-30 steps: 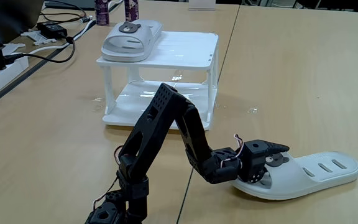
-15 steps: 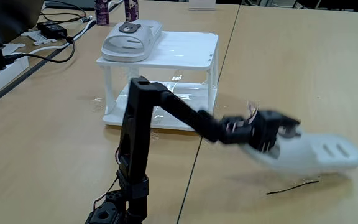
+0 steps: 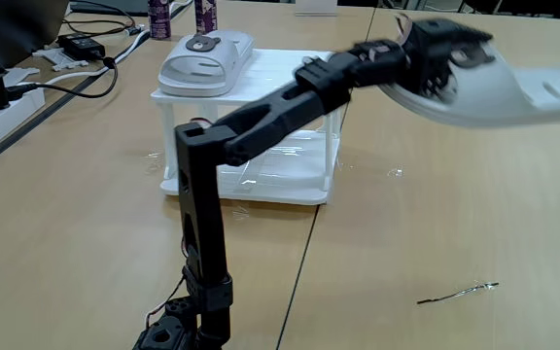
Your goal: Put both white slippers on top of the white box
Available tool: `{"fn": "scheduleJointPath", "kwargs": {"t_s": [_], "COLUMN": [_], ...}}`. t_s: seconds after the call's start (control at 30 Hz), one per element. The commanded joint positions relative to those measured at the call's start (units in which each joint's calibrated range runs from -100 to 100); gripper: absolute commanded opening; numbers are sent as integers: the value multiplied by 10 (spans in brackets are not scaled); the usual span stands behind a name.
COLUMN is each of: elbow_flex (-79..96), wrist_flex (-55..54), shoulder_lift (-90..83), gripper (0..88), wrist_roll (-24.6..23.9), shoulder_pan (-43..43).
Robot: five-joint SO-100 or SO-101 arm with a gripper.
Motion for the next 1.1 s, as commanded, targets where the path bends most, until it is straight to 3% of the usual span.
{"fn": "scheduleJointPath", "kwargs": {"t_s": [0.0, 0.53, 1.07], "elbow_flex": [-62, -70, -52], "wrist_flex": [37, 92, 85], "shoulder_lift": [-134, -231, -201], "gripper": [8, 8, 8], "wrist_roll": [4, 4, 4], "shoulder_pan": [-4, -6, -300]}}
